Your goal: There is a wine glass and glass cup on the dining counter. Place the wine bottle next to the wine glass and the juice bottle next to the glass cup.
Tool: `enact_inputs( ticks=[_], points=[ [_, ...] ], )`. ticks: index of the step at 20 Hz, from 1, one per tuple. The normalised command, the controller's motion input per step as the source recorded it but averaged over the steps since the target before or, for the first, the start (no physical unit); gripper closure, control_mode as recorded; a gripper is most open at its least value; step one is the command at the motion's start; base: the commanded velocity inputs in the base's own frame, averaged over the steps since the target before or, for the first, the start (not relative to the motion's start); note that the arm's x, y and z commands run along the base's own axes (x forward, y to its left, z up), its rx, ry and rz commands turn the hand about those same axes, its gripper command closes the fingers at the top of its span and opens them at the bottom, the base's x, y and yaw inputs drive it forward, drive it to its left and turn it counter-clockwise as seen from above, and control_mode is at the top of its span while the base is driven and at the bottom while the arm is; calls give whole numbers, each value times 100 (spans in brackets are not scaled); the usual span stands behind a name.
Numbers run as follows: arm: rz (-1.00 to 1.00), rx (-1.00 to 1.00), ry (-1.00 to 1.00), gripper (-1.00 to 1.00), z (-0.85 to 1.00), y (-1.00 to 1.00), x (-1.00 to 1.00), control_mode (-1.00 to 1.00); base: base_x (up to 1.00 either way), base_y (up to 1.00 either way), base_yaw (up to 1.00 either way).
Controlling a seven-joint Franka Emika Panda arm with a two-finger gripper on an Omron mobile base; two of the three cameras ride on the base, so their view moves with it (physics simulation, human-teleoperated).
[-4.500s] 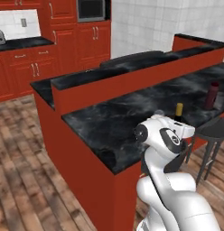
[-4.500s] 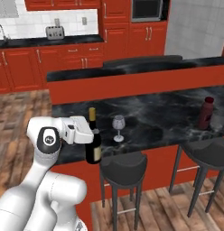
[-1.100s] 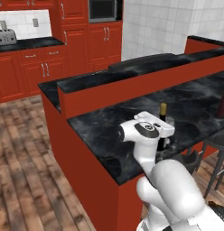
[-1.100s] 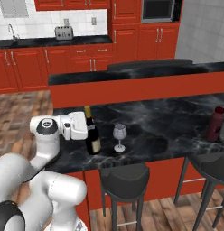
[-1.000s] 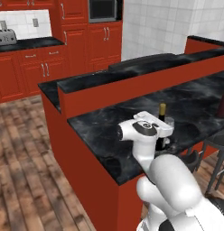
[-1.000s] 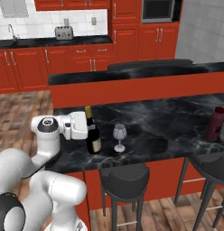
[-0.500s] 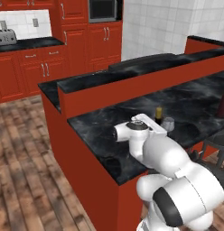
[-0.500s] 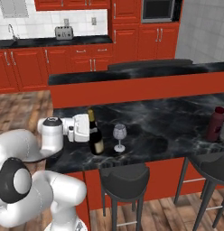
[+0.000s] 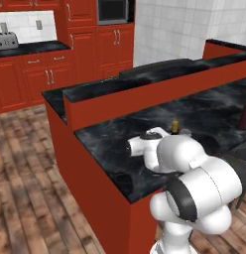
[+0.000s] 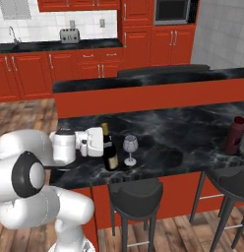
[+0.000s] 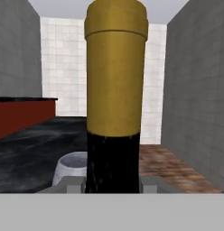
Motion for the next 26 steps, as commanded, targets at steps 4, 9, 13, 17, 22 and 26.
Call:
enact_inputs(
  ticks=[4,9,13,17,22,26],
  points=[
    [0,0,0,100,-15,-15,19,-100,0,0,0],
    [0,0,-1,100,-16,-3,20,-100,0,0,0],
    [0,2,-7,100,-17,0,20,-100,0,0,0],
    [1,1,-9,100,-18,0,22,-100,0,0,0],
    [0,3,-7,100,-20,0,23,-100,0,0,0],
    [0,8,-2,100,-28,0,13,-100,0,0,0]
  ],
)
